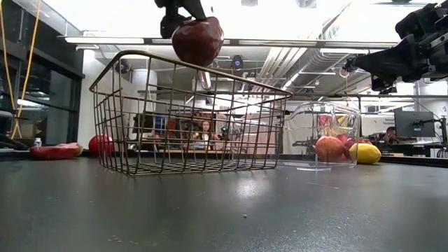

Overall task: Sort produce into baskets
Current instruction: Put the top apple into the gold wire basket, then put the chili pepper into the transparent bin

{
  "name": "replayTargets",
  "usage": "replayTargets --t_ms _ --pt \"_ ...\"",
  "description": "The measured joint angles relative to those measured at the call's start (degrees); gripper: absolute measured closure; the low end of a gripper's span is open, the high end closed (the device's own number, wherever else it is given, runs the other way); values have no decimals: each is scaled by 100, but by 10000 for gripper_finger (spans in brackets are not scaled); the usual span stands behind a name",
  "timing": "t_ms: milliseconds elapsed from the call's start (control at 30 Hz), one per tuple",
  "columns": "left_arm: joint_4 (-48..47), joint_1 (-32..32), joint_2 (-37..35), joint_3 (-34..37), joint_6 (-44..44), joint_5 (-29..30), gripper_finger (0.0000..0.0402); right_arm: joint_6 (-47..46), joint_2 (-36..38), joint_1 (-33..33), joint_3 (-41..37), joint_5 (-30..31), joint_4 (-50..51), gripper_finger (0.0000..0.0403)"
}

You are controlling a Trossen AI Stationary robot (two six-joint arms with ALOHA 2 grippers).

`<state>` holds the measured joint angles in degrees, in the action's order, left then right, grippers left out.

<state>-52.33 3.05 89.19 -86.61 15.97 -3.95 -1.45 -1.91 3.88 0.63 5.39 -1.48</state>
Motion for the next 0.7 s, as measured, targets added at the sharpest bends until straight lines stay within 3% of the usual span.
replayTargets --t_ms 200,467,600,700 --pt "-2 77 -1 0 46 -67 107 -2 0 -2 1 0 1 402" --pt "-3 -1 -3 -2 132 -422 10 -2 2 0 -1 -1 0 402" --pt "-7 -26 -3 -7 365 -646 14 0 2 -2 1 -1 0 402" --pt "-60 15 -48 -11 1026 -794 17 0 2 -2 1 0 0 402"
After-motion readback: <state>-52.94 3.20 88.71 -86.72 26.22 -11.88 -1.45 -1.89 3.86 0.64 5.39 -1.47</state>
